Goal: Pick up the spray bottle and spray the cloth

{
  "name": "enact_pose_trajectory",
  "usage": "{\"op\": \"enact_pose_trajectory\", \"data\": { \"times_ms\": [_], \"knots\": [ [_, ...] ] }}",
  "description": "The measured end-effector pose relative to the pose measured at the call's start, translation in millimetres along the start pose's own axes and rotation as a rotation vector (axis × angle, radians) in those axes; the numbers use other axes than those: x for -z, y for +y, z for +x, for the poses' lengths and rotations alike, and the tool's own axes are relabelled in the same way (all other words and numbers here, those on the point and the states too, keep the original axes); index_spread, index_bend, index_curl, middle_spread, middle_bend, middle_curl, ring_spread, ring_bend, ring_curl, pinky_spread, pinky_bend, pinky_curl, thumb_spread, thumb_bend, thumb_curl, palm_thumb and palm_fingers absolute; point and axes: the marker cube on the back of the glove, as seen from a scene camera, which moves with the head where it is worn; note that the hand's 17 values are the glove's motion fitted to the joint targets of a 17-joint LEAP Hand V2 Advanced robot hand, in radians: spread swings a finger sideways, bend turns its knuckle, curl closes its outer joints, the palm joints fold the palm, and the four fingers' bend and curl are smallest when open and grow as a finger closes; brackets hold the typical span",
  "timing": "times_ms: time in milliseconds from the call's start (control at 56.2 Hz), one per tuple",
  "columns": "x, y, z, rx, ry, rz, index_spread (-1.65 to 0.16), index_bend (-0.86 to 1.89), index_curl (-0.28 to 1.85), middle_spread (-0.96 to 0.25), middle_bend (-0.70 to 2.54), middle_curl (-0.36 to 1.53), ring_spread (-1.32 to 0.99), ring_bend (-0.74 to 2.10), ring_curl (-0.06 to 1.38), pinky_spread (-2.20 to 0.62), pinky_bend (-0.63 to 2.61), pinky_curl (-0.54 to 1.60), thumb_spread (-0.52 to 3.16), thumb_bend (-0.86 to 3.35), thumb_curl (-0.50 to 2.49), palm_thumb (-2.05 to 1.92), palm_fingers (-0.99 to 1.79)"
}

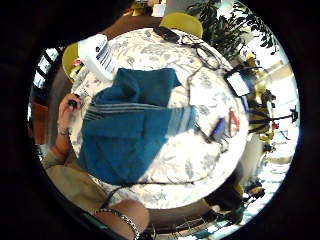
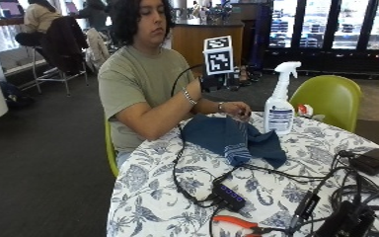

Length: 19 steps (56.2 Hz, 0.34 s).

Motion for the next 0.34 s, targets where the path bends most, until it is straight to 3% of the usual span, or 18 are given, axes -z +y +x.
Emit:
{"op": "enact_pose_trajectory", "data": {
  "times_ms": [338],
  "knots": [
    [25, 32, -3, -0.039, 0.14, -0.044, -0.47, 0.13, 0.23, 0.02, 0.24, 0.35, -0.02, 0.32, 0.31, 0.17, 0.35, 0.35, 1.03, -0.02, 0.38, 0.55, 0.06]
  ]
}}
